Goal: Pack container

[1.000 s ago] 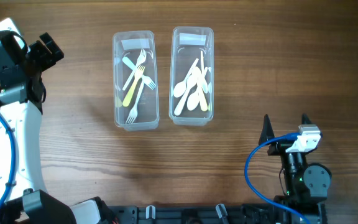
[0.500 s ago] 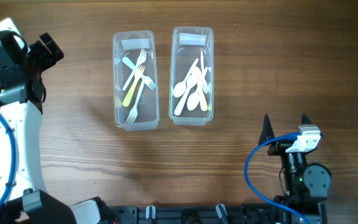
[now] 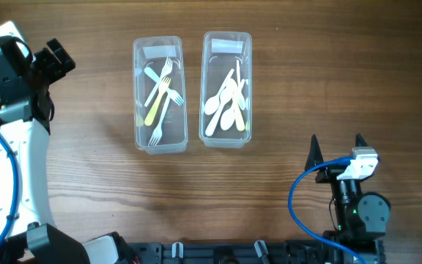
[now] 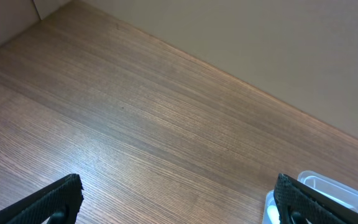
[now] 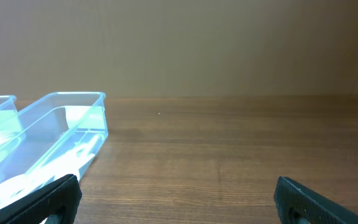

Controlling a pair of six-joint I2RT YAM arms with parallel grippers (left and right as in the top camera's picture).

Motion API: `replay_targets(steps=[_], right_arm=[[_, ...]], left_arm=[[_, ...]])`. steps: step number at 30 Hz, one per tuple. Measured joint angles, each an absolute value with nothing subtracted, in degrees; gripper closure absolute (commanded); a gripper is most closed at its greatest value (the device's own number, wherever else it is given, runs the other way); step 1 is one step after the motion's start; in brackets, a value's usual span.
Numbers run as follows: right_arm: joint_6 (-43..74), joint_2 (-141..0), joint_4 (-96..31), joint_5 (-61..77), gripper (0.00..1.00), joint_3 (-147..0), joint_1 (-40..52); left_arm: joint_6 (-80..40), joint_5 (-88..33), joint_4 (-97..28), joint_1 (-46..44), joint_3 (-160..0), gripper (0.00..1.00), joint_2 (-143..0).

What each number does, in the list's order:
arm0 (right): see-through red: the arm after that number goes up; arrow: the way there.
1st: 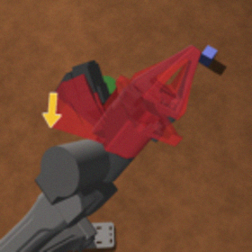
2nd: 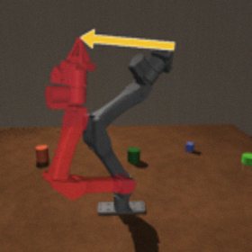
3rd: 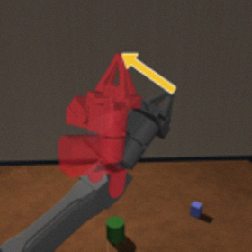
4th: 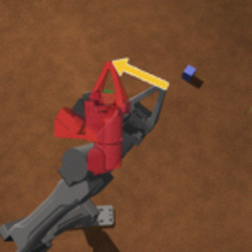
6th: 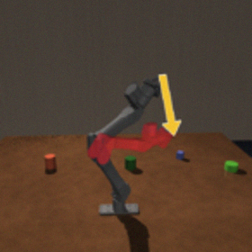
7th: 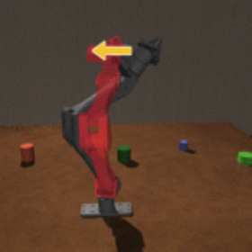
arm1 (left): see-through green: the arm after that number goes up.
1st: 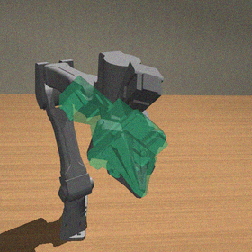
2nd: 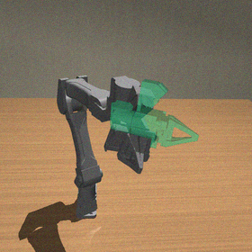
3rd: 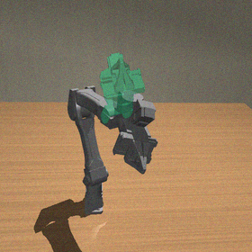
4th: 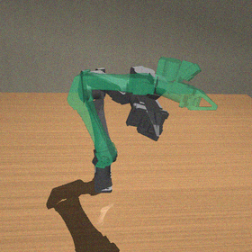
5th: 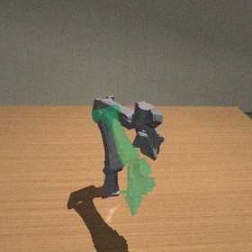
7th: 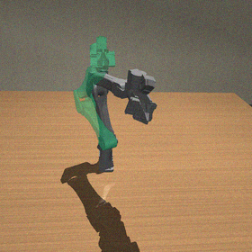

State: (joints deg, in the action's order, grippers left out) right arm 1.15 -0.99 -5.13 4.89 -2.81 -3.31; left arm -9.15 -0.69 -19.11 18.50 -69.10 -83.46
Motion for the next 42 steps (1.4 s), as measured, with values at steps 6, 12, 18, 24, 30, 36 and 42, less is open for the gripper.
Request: replay_targets(steps=[6, 12, 18, 24, 30, 36, 42], right_arm=[[1.1, -1.0, -5.1, 4.9, 0.0, -2.8, -3.3], [1.1, -1.0, -5.1, 4.9, 0.0, -2.8, -3.3], [1.1, -1.0, -5.1, 4.9, 0.0, -2.8, -3.3], [1.1, -1.0, -5.1, 4.9, 0.0, -2.8, -3.3], [1.1, -0.9, -5.1, 4.9, 0.0, -2.8, -3.3], [1.1, -0.9, -5.1, 4.9, 0.0, -2.8, -3.3], [1.1, -0.9, -5.1, 4.9, 0.0, -2.8, -3.3]], left_arm=[[-9.1, -0.7, -19.1, 18.5, -69.1, 0.0, -83.5], [-9.1, -0.7, -19.1, 18.5, -69.1, 0.0, -83.5], [-10.3, -1.8, -22.3, 18.5, -69.1, 0.0, -83.4], [-13.8, -4.0, -24.1, 18.1, -68.9, 0.0, -76.1], [-14.3, -4.9, -35.1, 14.5, -69.1, 0.0, -52.0], [-14.3, -5.0, -47.5, 12.8, -69.3, 0.0, -33.6], [-14.4, -5.0, -44.4, 12.8, -59.5, 0.0, -20.7]])
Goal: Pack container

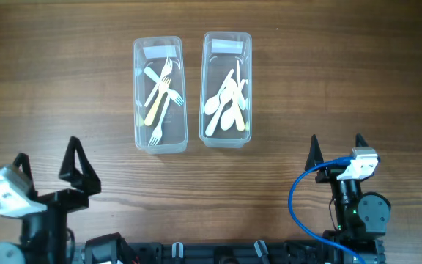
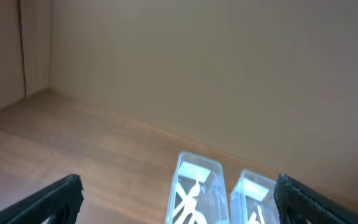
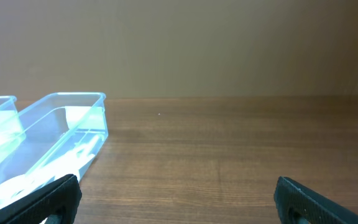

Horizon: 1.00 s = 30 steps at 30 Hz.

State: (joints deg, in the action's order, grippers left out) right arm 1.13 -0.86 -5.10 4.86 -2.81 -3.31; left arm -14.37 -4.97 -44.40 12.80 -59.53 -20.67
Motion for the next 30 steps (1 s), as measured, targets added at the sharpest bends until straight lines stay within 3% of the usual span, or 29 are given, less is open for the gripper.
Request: replay_targets(steps=[12, 30], right_arm=[[0.9, -0.8, -5.1, 4.9, 0.0, -2.8, -3.3], [0.9, -0.8, -5.1, 4.9, 0.0, -2.8, -3.3]], left_arm=[[-14.8, -5.0, -7.0, 9.0, -17.8, 0.0, -12.4], [-14.8, -5.0, -5.5, 5.6, -4.1, 0.0, -1.2]])
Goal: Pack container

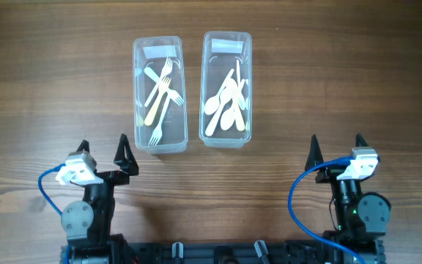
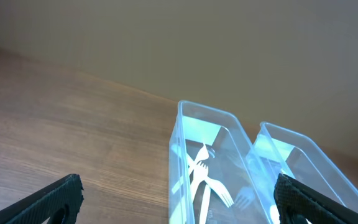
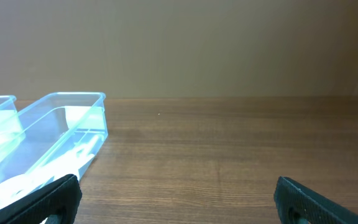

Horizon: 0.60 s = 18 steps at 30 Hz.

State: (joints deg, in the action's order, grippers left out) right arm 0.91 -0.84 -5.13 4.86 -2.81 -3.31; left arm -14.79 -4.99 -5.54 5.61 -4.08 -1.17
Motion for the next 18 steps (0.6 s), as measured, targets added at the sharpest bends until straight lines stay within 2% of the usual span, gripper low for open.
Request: replay_targets(steps=[18], right_arm=[[0.9, -0.8, -5.1, 4.9, 0.0, -2.8, -3.3]], left_arm=[[-11.0, -2.8, -5.5, 5.6, -1.5, 0.0, -0.8]])
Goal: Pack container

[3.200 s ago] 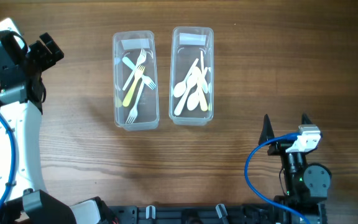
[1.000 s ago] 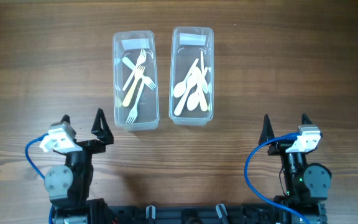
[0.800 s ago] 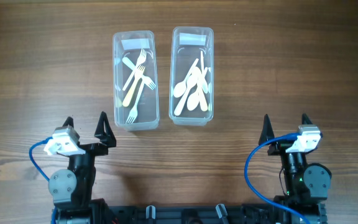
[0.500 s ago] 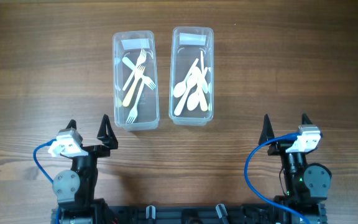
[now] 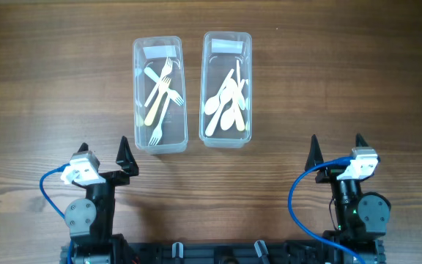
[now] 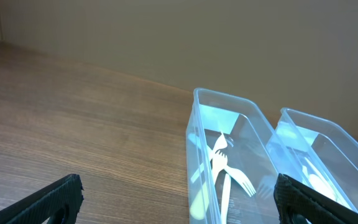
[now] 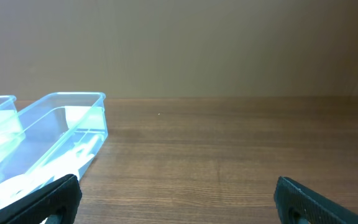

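Observation:
Two clear plastic containers stand side by side at the table's far middle. The left container [image 5: 158,95] holds several white and yellow forks [image 5: 160,95]; the right container [image 5: 226,89] holds several white spoons [image 5: 228,103]. My left gripper [image 5: 103,157] rests open near the front edge, just below the left container, with nothing between its fingers. In the left wrist view the fork container [image 6: 229,162] lies straight ahead. My right gripper [image 5: 336,152] stands open at the front right, holding nothing. The right wrist view shows the spoon container [image 7: 48,143] at the left.
The wooden table [image 5: 343,73] spreads around both containers. A beige wall [image 7: 179,43] stands behind the table. Blue cables [image 5: 299,198] loop beside each arm's base at the front edge.
My left gripper has shifted slightly, and the fork container now sits a little more to the right in its wrist view. The right arm has not moved.
My left arm was stretched out at the far left of the table, its gripper open. Then it was drawn back to the front left corner. After that it sat at its base below the fork container, where it remains. The right gripper stayed open and still.

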Controlling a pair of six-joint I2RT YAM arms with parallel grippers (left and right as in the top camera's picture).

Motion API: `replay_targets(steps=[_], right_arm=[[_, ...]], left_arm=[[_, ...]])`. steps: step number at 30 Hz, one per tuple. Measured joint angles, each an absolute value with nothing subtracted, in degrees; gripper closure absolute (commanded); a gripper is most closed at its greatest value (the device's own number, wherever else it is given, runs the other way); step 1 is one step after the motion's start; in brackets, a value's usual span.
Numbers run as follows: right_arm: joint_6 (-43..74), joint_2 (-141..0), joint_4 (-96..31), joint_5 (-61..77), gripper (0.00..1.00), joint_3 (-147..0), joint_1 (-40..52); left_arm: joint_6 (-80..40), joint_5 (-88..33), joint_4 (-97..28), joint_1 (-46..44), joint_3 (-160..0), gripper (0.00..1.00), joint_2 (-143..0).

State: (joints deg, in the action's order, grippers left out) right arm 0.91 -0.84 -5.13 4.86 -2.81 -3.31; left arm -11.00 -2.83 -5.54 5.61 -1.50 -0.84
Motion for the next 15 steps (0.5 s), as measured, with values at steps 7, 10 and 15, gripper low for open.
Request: replay_targets(steps=[7, 10, 15], right_arm=[[0.9, -0.8, -5.1, 4.9, 0.0, -2.8, -3.3], [0.9, -0.8, -5.1, 4.9, 0.0, -2.8, -3.3], [0.9, -0.8, -5.1, 4.9, 0.0, -2.8, -3.3]], left_arm=[[-10.6, -2.8, -5.5, 5.6, -1.5, 0.0, -0.8], [-10.6, -2.8, -5.5, 5.6, -1.5, 0.0, -0.8], [-10.6, -2.8, -5.5, 5.6, -1.5, 0.0, -0.8]])
